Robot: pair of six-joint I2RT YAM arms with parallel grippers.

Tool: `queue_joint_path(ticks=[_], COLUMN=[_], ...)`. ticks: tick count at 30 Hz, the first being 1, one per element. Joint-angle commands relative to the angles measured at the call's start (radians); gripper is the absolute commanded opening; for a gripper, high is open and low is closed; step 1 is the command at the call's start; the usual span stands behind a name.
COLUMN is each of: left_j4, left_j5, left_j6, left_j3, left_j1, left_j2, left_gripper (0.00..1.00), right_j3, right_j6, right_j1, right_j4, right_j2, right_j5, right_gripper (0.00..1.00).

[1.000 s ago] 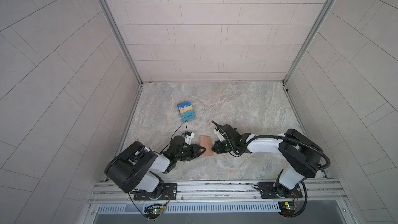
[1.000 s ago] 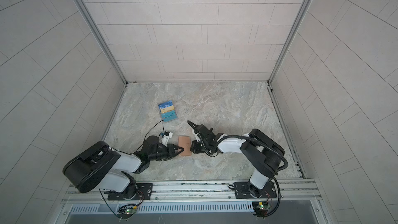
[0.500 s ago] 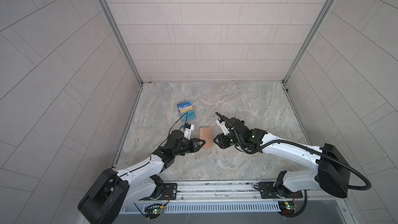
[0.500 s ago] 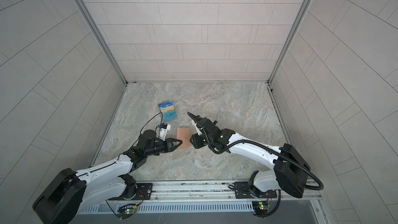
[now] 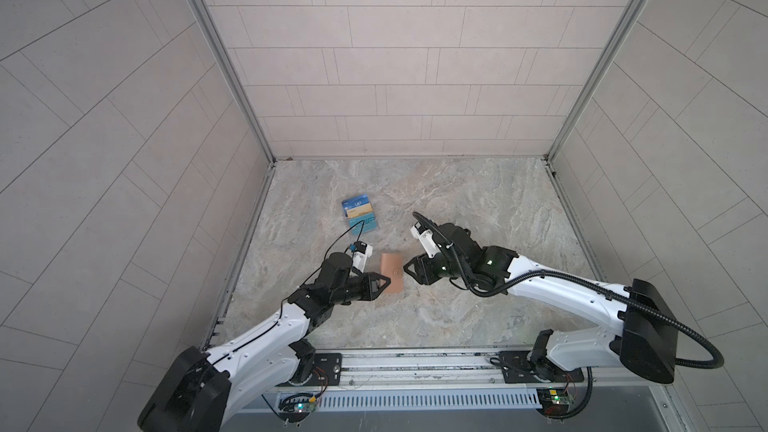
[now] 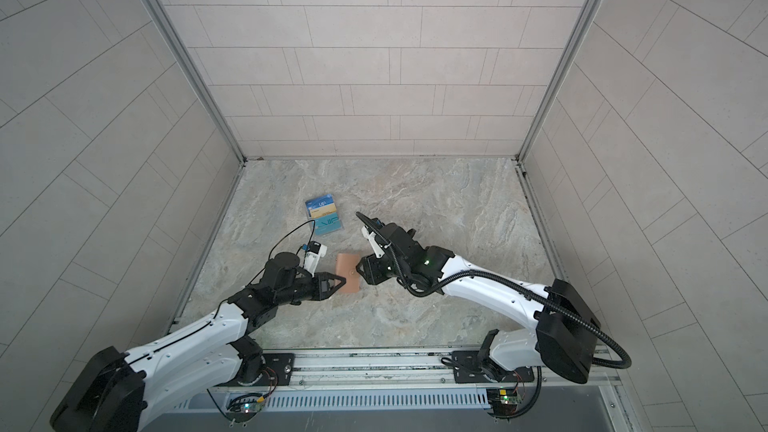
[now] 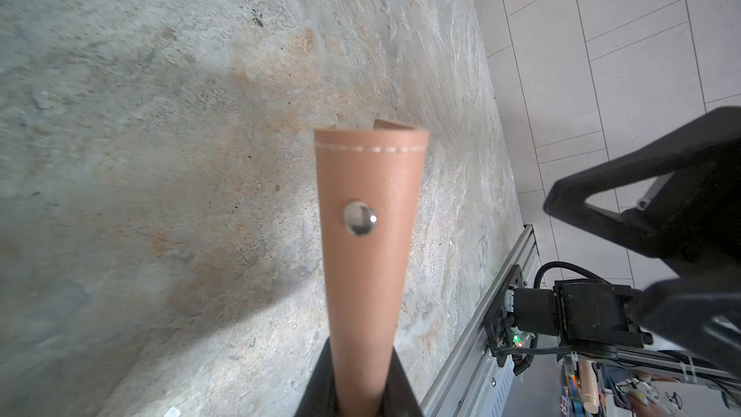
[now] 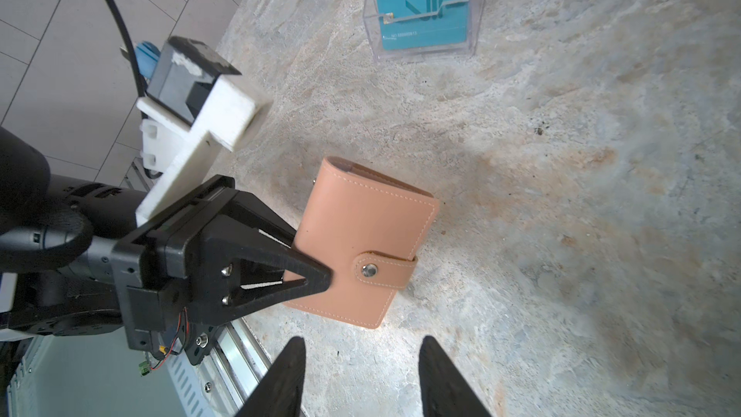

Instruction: Take the credit cards out of the card holder

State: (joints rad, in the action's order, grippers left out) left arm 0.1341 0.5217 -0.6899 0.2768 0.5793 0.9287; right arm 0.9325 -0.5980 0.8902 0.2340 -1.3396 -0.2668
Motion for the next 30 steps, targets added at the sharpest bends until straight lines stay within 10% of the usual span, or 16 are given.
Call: queue_joint_path(ticks=[1, 30], left_j4=[-0.005, -0.016], left_j5=[0.003, 0.051], left_j6=[0.033, 0.031], left_j3=[0.034, 0.047], left_j1=[0.004, 0.003], left_j2=[-0.027, -0.106], left_gripper=[0.09, 0.06], right_j3=[0.028, 0.088], right_j6=[-0.022, -0.094], right_j1=[0.009, 0.053], right_j4=[-0.033, -0.121], right_j2=[-0.024, -0.234], right_j5=[0.001, 0.037], right_gripper=[0.49, 0.34])
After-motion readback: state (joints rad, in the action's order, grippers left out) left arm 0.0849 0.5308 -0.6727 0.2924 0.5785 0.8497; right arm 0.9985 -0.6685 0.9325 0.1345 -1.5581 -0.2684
